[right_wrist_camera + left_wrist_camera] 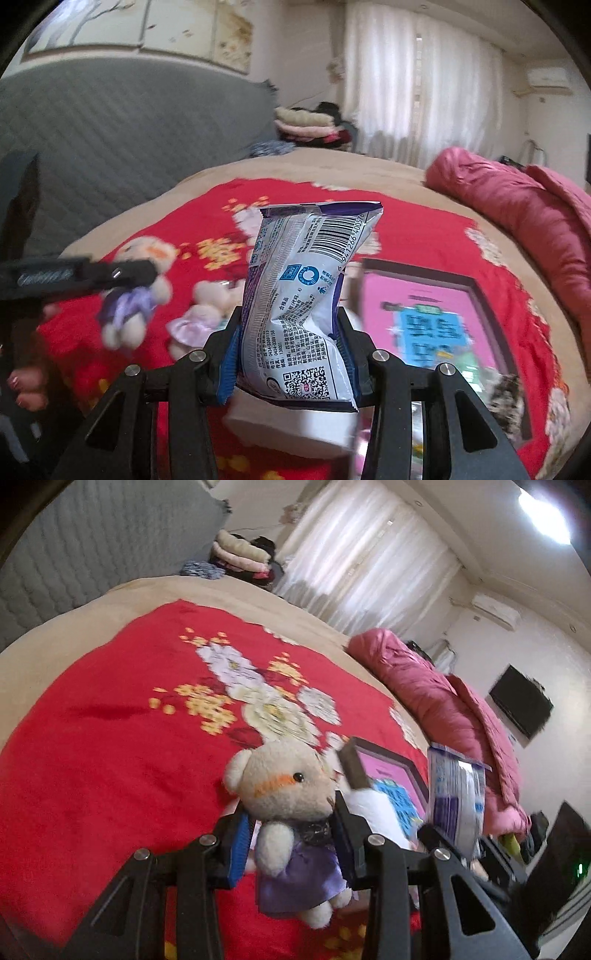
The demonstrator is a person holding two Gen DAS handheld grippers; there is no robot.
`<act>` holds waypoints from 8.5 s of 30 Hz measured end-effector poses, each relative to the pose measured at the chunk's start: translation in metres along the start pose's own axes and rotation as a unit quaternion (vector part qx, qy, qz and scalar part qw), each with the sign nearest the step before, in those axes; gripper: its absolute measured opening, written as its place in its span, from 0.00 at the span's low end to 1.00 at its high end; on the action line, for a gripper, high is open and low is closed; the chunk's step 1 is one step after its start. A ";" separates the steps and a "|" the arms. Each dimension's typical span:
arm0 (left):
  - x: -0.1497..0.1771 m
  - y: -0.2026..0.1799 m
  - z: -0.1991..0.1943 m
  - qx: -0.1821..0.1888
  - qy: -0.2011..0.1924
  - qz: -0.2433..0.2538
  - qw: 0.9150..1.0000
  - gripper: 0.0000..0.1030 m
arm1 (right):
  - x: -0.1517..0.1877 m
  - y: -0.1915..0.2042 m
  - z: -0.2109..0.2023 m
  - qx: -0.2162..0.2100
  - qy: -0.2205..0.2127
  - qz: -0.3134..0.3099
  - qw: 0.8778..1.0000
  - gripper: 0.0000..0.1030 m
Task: Organize soft objects
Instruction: 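Lift both held items and carry them over the pink tray, then lower the wipes pack onto the tray and open the right tool, then lower the purple-dress teddy bear onto the tray and open the left tool, then move both tools toward the pink-dress teddy bear and green tissue pack, then grasp the green tissue pack with the right tool while the left tool grasps the pink-dress teddy bear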
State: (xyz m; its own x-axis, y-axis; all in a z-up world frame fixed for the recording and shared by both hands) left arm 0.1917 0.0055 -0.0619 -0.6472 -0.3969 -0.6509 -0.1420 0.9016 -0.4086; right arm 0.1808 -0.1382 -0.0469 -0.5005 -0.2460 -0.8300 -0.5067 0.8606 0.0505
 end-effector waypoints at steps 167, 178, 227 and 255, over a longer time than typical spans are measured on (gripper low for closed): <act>0.075 -0.167 0.006 -0.028 0.051 0.192 0.980 0.62 | 0.023 -0.139 -0.106 0.150 -0.053 0.109 0.981 0.75; 0.059 -0.111 -0.006 -0.044 0.050 0.151 0.986 0.62 | -0.001 -0.078 -0.094 0.104 -0.049 0.050 0.992 0.75; 0.030 0.019 0.121 0.019 0.179 0.055 0.982 0.42 | 0.093 0.106 0.104 0.100 0.152 -0.429 0.885 0.75; 0.022 0.020 0.125 0.055 0.179 0.022 0.982 0.35 | 0.031 0.059 0.114 0.055 0.113 -0.352 0.927 0.29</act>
State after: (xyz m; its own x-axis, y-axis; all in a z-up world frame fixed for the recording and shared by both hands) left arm 0.2684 -0.0067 -0.1649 -0.8752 -0.2542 -0.4117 -0.0387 0.8849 -0.4641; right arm 0.2159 -0.0440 -0.1329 -0.2123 -0.8410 -0.4976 -0.6957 0.4877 -0.5274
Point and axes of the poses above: each gripper's, at about its wrist camera, not at the fingertips, and z roughly the way its jaws point, y to its left, x to its underside, the point moved 10 cm from there along z, roughly the way its jaws point, and after that the axes turned 9 degrees about -x, right-handed, at the moved point
